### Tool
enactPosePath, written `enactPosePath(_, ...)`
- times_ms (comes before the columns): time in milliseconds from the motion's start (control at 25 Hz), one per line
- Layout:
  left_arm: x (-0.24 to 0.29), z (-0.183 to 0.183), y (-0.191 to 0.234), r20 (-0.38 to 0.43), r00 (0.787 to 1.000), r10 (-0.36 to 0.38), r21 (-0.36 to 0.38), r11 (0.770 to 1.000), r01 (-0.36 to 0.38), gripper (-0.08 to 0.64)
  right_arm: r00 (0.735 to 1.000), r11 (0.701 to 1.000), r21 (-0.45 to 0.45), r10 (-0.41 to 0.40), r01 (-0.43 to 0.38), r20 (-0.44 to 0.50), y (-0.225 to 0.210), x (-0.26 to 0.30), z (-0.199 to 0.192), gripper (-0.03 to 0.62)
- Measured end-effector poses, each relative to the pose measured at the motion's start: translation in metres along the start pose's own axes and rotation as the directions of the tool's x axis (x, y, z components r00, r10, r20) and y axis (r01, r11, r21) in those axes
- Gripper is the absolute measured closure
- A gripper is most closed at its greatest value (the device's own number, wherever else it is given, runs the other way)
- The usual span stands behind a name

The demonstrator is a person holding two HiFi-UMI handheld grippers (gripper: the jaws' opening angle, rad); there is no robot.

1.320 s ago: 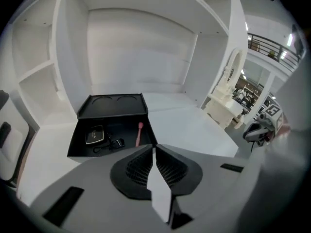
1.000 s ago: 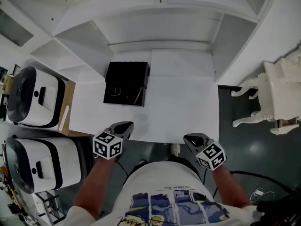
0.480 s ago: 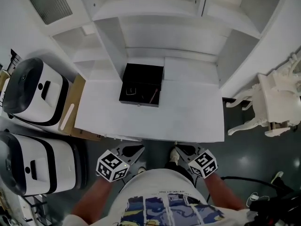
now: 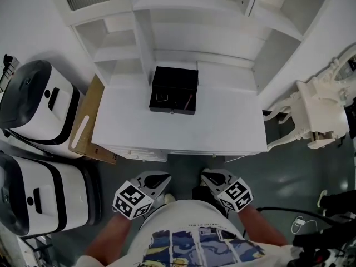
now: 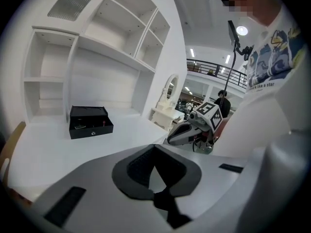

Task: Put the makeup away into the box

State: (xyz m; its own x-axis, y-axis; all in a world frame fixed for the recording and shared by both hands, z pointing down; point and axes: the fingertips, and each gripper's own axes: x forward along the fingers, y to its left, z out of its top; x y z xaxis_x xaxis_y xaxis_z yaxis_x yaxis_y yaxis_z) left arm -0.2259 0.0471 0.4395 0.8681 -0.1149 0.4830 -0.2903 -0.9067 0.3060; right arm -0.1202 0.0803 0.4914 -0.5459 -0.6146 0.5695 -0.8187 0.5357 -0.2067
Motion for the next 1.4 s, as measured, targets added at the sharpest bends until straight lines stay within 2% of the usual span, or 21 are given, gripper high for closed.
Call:
enactPosePath(360, -0.035, -0.020, 0.000, 0.037, 0.999, 0.028, -0.010, 1.000, -0.028, 0.546, 1.000, 0.998, -0.055, 0.009, -0.009, 0.001, 0.039, 0.011, 0.005, 0.565)
enactPosePath(640, -0.048, -0.033, -0.004, 0.032, 0.998, 0.050, -0.017, 0.999, -0.050, 0.546, 1.000, 0.996, -0.079, 0.030, -0.030, -0.003, 0.058, 0.015, 0.004, 0.565)
enactPosePath(1080, -0.048, -0.030, -0.006, 0.024, 0.999, 0.039, 0.021, 0.999, -0.039, 0.546, 0.999, 0.997, -0.077, 0.032, -0.032, 0.009, 0.069, 0.016, 0.012, 0.566)
enactPosePath(1400, -0.050, -0.031, -0.003, 0.027, 0.999, 0.041, 0.012, 0.999, -0.041, 0.546, 0.999, 0.995, -0.090, 0.033, -0.032, 0.003, 0.070, 0.017, 0.015, 0.566)
